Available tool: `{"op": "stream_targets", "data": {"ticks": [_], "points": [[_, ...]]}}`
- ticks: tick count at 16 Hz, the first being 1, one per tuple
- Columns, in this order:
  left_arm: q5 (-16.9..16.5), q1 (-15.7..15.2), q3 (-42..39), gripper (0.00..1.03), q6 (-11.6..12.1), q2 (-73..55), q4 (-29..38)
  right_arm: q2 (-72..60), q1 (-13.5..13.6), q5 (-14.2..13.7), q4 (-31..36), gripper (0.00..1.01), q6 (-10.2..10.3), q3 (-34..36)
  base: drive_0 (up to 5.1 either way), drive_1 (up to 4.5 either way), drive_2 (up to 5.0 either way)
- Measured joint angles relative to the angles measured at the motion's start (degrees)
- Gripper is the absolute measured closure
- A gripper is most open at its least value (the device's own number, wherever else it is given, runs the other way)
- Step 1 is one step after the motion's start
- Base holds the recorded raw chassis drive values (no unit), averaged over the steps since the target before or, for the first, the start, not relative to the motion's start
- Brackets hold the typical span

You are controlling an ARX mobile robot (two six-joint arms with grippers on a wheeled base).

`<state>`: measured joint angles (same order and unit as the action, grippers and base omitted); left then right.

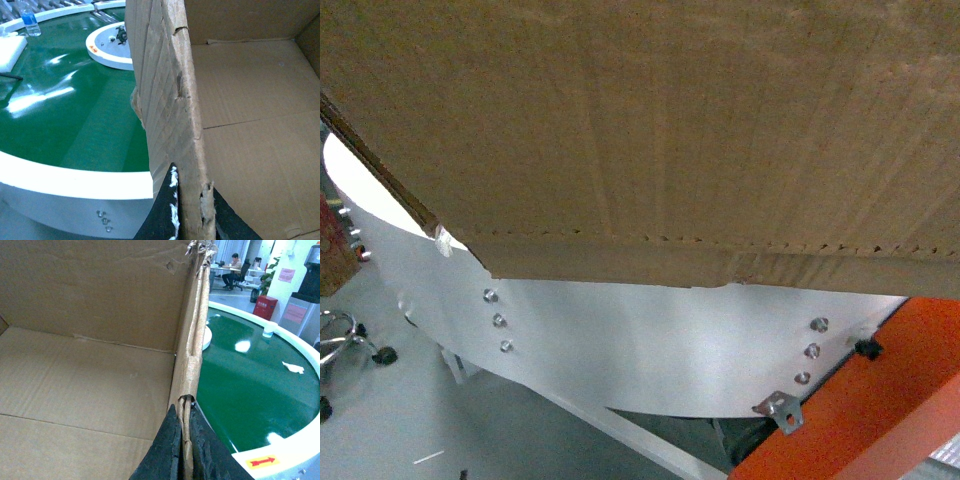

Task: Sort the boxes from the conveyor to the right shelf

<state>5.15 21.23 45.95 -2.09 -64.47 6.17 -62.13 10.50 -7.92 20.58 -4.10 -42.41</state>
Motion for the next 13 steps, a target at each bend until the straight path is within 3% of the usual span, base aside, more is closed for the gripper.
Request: {"op": "stream_targets", "data": {"ticks": [5, 13], "points": [[0.0, 0.0, 0.0, 1.00, 0.0, 0.5, 0.3, 0.5, 0.0, 0.0, 0.2, 0.99, 0.0, 0.0, 0.0, -1.13, 1.1], [0.0, 0.0, 0.0, 1.00, 0.0, 0.3, -0.1, 0.3, 0.0, 0.0, 0.0, 0.99, 0.0, 0.0, -1.7, -1.67, -1.7]]}}
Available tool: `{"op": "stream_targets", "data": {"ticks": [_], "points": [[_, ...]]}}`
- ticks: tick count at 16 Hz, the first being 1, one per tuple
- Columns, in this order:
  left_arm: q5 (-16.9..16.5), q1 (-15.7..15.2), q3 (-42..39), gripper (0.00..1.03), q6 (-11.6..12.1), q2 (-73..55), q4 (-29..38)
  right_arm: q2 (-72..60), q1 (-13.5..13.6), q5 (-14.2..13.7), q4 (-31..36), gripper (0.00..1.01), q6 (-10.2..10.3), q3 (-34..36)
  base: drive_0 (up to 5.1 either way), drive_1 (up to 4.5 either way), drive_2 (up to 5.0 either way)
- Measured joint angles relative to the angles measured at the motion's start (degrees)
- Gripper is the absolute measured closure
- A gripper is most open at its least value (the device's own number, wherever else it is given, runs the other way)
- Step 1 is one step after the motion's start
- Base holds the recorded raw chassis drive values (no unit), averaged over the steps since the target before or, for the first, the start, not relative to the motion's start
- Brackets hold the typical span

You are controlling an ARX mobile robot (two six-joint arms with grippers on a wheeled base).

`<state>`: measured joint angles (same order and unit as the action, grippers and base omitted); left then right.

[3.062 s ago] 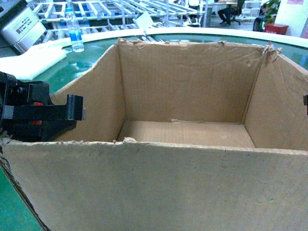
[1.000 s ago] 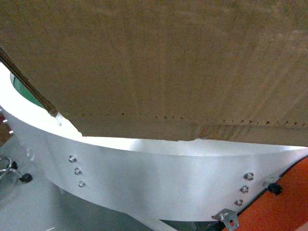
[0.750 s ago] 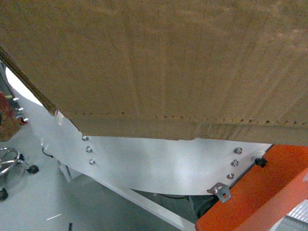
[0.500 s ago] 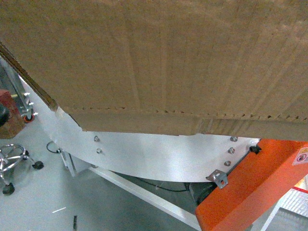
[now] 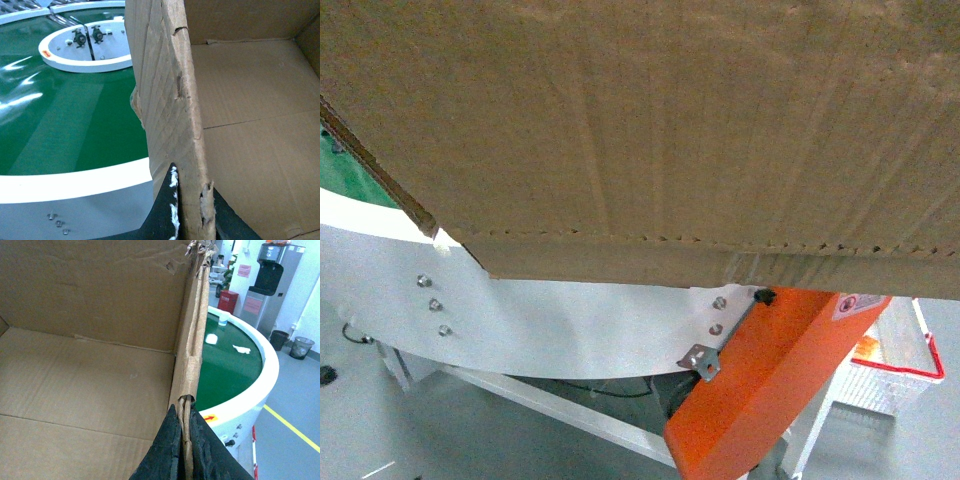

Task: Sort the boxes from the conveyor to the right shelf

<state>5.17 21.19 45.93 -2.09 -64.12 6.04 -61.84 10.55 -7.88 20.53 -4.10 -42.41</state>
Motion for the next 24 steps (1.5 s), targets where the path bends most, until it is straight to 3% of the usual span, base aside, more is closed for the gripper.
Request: {"op": "stream_targets", "data": {"ticks": [24], "points": [[0.0, 0.0, 0.0, 1.00, 0.0, 0.0, 0.0, 0.0, 0.0, 0.0, 0.0, 0.99, 0.0, 0.0, -1.6, -1.60, -1.6]]}}
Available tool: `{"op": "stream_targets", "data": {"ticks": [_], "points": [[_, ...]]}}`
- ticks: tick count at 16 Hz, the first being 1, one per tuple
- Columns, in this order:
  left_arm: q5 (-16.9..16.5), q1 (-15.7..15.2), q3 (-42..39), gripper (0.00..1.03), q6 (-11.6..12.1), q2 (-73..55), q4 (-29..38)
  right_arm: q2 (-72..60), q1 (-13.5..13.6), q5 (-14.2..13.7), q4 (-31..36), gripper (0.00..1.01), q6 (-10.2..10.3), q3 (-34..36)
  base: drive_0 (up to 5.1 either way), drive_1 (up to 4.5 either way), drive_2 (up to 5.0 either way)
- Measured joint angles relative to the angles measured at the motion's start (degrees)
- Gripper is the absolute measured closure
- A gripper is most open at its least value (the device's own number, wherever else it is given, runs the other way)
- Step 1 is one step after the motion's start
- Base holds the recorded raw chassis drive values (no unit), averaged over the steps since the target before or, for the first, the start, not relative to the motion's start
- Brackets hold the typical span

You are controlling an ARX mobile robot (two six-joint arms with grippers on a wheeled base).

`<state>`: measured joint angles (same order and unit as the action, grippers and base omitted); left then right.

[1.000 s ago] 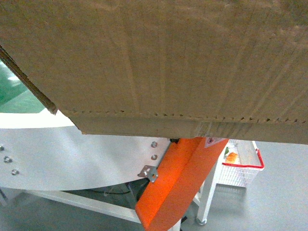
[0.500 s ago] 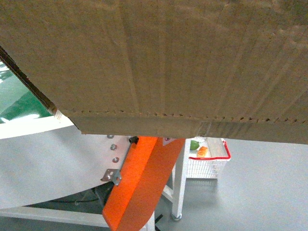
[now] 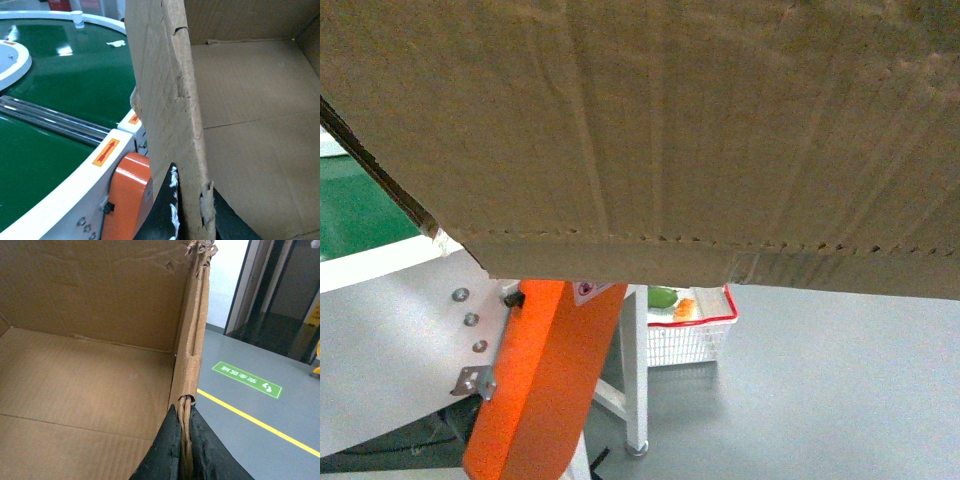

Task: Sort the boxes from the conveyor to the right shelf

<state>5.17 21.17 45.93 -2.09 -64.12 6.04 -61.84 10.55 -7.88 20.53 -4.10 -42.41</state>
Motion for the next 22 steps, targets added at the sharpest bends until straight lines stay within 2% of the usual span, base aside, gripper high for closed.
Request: {"op": "stream_targets", "data": {"ticks": [22], "points": [[0.0, 0.0, 0.0, 1.00, 0.0, 0.0, 0.0, 0.0, 0.0, 0.0, 0.0, 0.99, 0.0, 0.0, -1.6, -1.61, -1.6]]}}
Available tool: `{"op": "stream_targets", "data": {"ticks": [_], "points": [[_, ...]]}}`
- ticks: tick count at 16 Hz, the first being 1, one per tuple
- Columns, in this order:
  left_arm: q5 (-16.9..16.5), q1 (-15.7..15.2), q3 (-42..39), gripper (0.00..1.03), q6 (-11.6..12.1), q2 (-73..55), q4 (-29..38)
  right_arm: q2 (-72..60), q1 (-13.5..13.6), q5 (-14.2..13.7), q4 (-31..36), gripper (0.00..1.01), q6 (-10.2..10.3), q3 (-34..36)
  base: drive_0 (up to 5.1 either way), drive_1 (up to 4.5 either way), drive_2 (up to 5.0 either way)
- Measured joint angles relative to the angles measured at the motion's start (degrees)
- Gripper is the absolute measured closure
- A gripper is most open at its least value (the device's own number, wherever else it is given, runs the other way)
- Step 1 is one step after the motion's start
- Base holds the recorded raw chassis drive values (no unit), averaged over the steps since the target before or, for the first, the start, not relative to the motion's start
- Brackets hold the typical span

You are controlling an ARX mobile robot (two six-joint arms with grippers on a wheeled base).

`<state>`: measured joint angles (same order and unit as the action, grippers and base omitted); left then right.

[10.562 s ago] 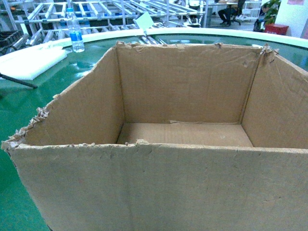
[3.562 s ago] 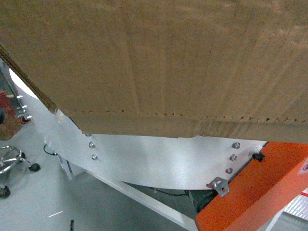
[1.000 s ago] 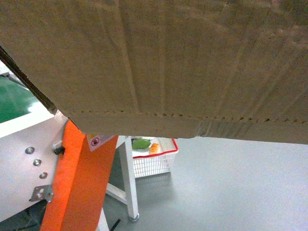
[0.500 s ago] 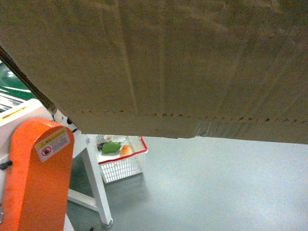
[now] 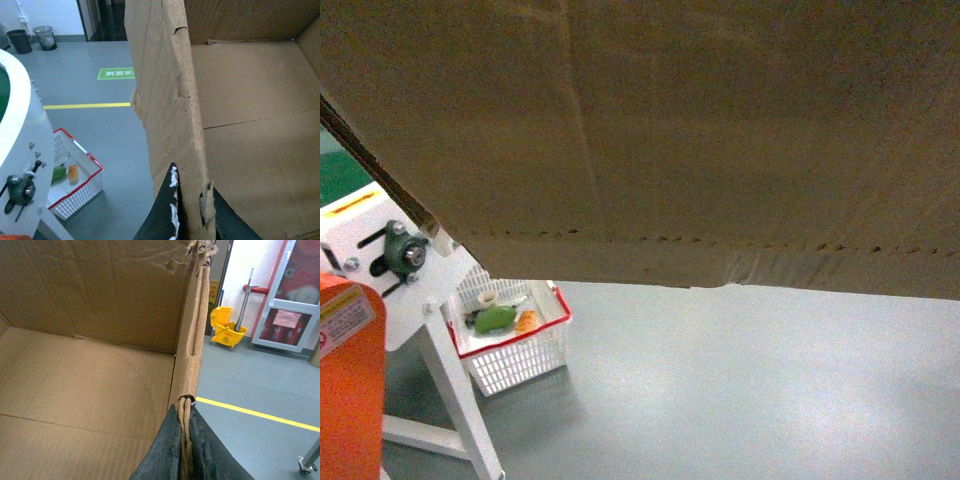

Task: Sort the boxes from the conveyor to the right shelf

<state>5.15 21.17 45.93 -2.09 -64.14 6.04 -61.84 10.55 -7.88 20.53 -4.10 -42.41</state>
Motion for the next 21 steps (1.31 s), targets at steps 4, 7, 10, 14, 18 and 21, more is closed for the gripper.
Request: {"op": "stream_targets", "data": {"ticks": [4, 7, 10, 14, 18, 21], "points": [[0.0, 0.0, 0.0, 1.00, 0.0, 0.0, 0.0, 0.0, 0.0, 0.0, 0.0, 0.99, 0.0, 0.0, -1.5, -1.55, -1.5], [0.0, 0.0, 0.0, 1.00, 0.0, 0.0, 0.0, 0.0, 0.0, 0.0, 0.0, 0.99, 0.0, 0.0, -1.6, -1.60, -1.6], [0.0, 0.0, 0.0, 1.00, 0.0, 0.0, 0.0, 0.0, 0.0, 0.0, 0.0, 0.99, 0.0, 0.0, -1.6, -1.60, -1.6], [0.0, 0.0, 0.0, 1.00, 0.0, 0.0, 0.0, 0.0, 0.0, 0.0, 0.0, 0.99, 0.0, 0.0, -1.7, -1.72, -1.7], [0.0, 0.0, 0.0, 1.00, 0.0, 0.0, 0.0, 0.0, 0.0, 0.0, 0.0, 0.99, 0.0, 0.0, -1.7, -1.67, -1.7], [0.0, 0.0, 0.0, 1.00, 0.0, 0.0, 0.0, 0.0, 0.0, 0.0, 0.0, 0.99, 0.0, 0.0, -1.6, -1.59, -1.6]]}}
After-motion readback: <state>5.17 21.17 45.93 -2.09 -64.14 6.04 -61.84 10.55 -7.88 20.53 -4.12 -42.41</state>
